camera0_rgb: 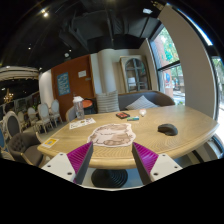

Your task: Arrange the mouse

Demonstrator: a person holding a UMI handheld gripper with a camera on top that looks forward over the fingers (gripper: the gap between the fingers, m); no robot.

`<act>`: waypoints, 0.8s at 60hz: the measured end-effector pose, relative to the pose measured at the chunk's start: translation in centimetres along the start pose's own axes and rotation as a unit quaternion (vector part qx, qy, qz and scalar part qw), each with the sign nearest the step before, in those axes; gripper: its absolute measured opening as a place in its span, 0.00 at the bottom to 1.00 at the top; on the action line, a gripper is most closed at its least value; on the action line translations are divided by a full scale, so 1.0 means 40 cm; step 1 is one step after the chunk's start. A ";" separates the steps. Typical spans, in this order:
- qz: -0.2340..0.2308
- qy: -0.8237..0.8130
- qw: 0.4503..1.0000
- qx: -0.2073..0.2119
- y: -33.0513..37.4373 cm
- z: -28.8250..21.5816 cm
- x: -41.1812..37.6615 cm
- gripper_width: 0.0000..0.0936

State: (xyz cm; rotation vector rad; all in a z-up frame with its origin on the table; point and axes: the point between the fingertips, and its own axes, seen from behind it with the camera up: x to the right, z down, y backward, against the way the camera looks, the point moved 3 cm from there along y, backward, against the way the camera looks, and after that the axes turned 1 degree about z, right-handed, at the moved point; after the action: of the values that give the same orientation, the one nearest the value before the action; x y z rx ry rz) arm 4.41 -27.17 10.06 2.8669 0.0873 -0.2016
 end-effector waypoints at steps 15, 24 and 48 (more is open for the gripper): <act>0.114 0.037 0.992 -0.037 -0.102 0.023 0.390 0.86; 0.178 0.058 0.980 -0.066 -0.200 0.001 0.629 0.85; 0.152 0.060 0.972 -0.171 -0.494 -0.009 0.810 0.80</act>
State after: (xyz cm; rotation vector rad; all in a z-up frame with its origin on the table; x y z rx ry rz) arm 34.96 -6.71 0.58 2.5041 -0.2683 0.0454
